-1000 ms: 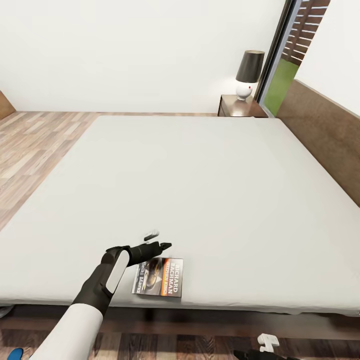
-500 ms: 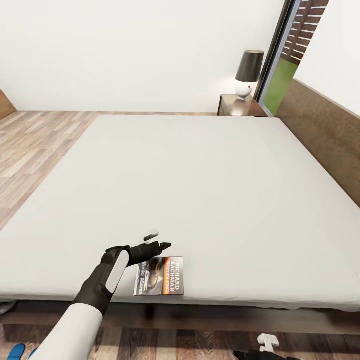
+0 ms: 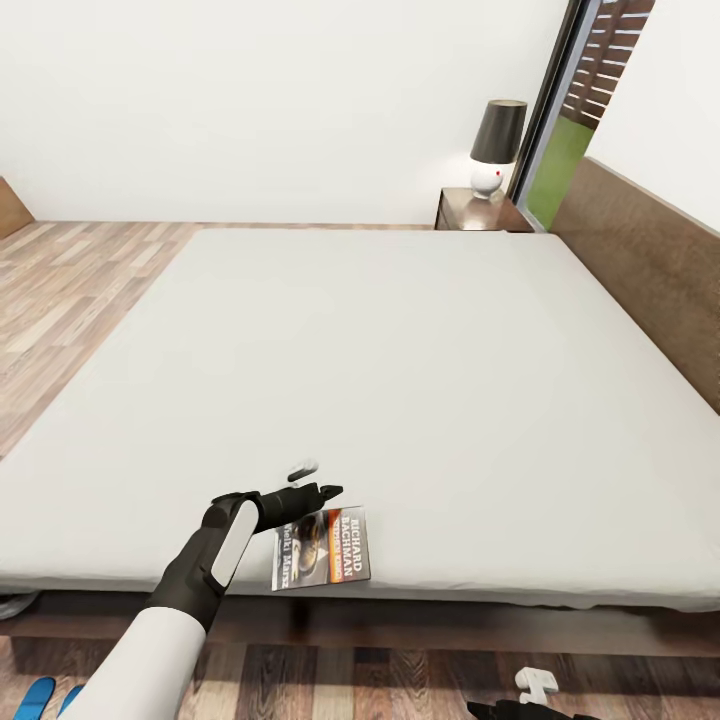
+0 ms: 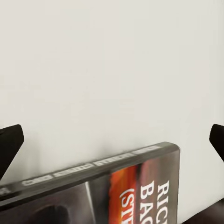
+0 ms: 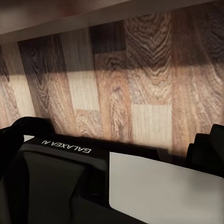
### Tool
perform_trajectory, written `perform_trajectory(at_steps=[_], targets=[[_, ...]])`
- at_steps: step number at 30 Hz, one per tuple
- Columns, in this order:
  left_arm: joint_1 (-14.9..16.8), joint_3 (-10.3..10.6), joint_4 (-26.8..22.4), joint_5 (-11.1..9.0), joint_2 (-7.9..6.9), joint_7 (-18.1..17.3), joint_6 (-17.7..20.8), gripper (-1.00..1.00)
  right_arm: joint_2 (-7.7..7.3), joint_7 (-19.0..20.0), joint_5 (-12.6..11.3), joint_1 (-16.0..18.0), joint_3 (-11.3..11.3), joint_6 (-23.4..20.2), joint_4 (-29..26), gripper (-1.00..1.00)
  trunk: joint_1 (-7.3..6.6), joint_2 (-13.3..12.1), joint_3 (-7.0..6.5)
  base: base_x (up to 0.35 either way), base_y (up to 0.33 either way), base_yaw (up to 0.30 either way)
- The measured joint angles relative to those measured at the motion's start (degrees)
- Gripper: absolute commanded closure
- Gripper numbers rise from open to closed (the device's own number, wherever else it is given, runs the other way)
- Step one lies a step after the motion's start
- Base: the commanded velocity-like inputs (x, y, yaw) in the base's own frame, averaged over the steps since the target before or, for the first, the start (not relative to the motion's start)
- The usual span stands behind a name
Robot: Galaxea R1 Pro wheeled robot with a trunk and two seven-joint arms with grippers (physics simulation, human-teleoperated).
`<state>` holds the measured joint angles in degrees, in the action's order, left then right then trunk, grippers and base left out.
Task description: In the bedroom, move the book from the bed onto either nightstand, and place the two sandals side by side next to the bed.
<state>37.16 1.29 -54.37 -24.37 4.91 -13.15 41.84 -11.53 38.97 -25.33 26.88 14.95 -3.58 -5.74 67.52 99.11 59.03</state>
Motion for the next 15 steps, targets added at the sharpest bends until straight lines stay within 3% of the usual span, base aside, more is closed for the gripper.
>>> perform_trajectory(at_steps=[10,15], targets=[[0.00,0.00,0.00,0.00,0.00,0.00,0.00,-1.00,0.02,0.00,0.00,0.00,0.00,0.01,0.00,-1.00,0.00,0.00,0.00,-0.003,0.000,0.000],[0.00,0.00,0.00,0.00,0.00,0.00,0.00,-1.00,0.01,0.00,0.00,0.00,0.00,0.00,0.00,-1.00,0.02,0.00,0.00,-0.156,0.000,0.000]])
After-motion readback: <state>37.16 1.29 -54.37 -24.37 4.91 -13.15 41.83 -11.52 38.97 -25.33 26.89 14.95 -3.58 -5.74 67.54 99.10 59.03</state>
